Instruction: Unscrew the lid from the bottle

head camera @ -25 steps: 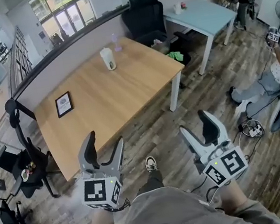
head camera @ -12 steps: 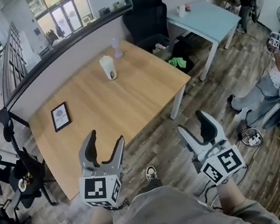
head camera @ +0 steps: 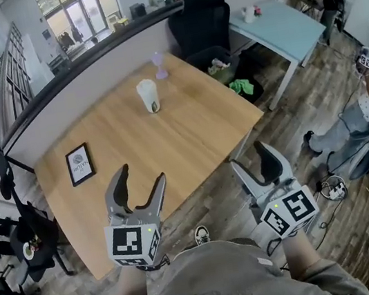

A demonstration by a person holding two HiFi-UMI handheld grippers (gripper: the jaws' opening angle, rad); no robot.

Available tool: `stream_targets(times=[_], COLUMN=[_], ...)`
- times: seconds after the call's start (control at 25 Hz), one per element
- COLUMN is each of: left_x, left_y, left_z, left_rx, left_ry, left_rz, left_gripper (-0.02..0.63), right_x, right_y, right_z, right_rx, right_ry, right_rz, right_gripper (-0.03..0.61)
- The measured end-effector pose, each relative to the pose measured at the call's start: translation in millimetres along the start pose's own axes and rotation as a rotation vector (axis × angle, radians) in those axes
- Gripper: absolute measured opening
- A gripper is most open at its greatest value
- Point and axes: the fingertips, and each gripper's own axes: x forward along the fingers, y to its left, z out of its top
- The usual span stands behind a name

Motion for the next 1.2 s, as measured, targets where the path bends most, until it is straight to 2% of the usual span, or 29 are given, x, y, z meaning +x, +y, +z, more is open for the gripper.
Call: stream_targets(times=[0.28,0.56,1.2], left_x=[31.7,72.7,212.8], left_y=[21.7,35.4,78.7], left_z=[-8.5,-15.9,-21.6], left_rx=[-0.020,-0.016,-0.052], left_ry=[0.007,0.025,0.104], left_rz=[0.012,0.047,0.260], left_gripper=[0.334,0.334,0.334], right_x=[42.6,89.8,255.7], right_y=[-6.2,-43.3,-142.9], right_z=[-9.6,-7.9,-12.3], right_rx=[0.004,-0.009,-0.020], right_ry=[0.033,0.024,0.103], right_rz=[0.027,0.054,0.302], right_gripper=[0.288,0.288,0.288])
